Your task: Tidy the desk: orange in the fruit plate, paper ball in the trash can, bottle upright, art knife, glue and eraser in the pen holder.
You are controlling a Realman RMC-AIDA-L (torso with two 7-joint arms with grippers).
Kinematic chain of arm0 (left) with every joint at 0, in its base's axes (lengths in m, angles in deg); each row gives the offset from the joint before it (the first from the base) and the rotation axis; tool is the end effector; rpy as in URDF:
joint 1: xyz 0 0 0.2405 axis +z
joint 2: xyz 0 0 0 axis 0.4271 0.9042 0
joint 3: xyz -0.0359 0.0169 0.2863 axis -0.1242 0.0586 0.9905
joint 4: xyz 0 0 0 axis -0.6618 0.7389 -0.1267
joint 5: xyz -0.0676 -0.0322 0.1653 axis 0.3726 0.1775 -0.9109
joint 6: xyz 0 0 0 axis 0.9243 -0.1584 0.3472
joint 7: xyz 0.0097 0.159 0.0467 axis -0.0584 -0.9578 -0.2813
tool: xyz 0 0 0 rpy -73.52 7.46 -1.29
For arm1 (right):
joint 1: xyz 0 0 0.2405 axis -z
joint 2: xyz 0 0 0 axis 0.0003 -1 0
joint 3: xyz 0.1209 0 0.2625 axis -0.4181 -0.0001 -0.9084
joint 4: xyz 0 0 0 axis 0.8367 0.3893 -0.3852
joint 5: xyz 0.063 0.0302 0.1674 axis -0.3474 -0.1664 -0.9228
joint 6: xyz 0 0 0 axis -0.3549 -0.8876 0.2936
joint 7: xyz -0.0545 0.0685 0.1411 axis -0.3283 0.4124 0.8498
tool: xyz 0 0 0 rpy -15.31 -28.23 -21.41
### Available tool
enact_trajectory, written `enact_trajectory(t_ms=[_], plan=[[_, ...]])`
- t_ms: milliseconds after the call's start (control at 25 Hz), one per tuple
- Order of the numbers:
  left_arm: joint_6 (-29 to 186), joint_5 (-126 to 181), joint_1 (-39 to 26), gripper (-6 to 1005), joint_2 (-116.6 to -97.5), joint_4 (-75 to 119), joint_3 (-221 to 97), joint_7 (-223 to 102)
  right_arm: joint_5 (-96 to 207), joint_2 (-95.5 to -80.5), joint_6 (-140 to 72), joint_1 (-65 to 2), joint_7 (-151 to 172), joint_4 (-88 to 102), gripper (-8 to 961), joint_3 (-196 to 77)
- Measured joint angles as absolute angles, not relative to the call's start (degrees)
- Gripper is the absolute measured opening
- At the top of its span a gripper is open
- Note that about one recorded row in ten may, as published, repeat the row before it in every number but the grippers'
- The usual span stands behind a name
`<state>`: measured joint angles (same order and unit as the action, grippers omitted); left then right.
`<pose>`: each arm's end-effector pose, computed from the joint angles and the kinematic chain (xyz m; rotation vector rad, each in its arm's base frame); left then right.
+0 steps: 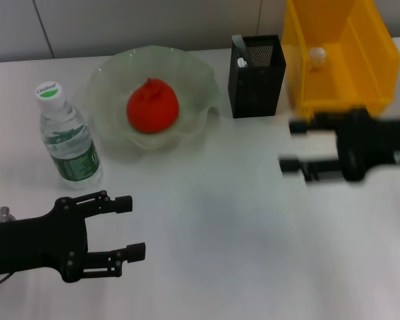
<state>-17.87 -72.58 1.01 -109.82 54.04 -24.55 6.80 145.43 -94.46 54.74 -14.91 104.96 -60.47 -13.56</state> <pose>-0.2677 0.2618 -0.0353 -2.9013 -0.4540 -0.9054 0.2464 0.2790 0.0147 -2.7568 0.5443 0.6281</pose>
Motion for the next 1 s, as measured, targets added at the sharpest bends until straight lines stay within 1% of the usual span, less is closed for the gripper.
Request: enact_trajectory(t_ms=[120,200,280,320,400,520,600,1000], plan=[[-18.31,-72.64,0.24,834,-109.54,53.31,-24.44,7.55,145.97,-94.41,57.25,-13.35,103.31,-60.08,758,-13.62],[-18.53,-73.02,-0.78,834,-109.01,52.56,-24.17,8.67,148.87,-94.31,60.18,-12.30,101.27,-59.55,759,-13.80],[-18.58,-73.25,-1.07,834,-108.79,52.45,-24.12,9.35,150.34,-94.31,61.00,-12.25,100.69,-59.26,759,-13.87],[-18.87,-73.77,-1.85,834,-108.03,52.27,-24.06,11.46,151.74,-94.31,61.56,-12.31,100.18,-58.88,759,-13.79],[-19.33,-74.26,-2.44,834,-107.21,52.26,-24.02,13.41,154.78,-94.37,62.33,-12.72,98.84,-58.03,759,-13.31],[-19.49,-74.38,-2.52,834,-106.96,52.26,-24.01,13.84,155.51,-94.39,62.38,-12.97,97.88,-57.38,759,-13.06],[-20.16,-76.25,-3.03,835,-105.87,52.26,-23.99,15.01,155.90,-94.32,62.10,-13.07,96.46,-56.74,759,-12.85],[-21.59,-78.15,-3.46,835,-104.60,52.55,-24.10,16.47,157.60,-94.41,60.11,-13.99,95.07,-54.89,757,-12.79]])
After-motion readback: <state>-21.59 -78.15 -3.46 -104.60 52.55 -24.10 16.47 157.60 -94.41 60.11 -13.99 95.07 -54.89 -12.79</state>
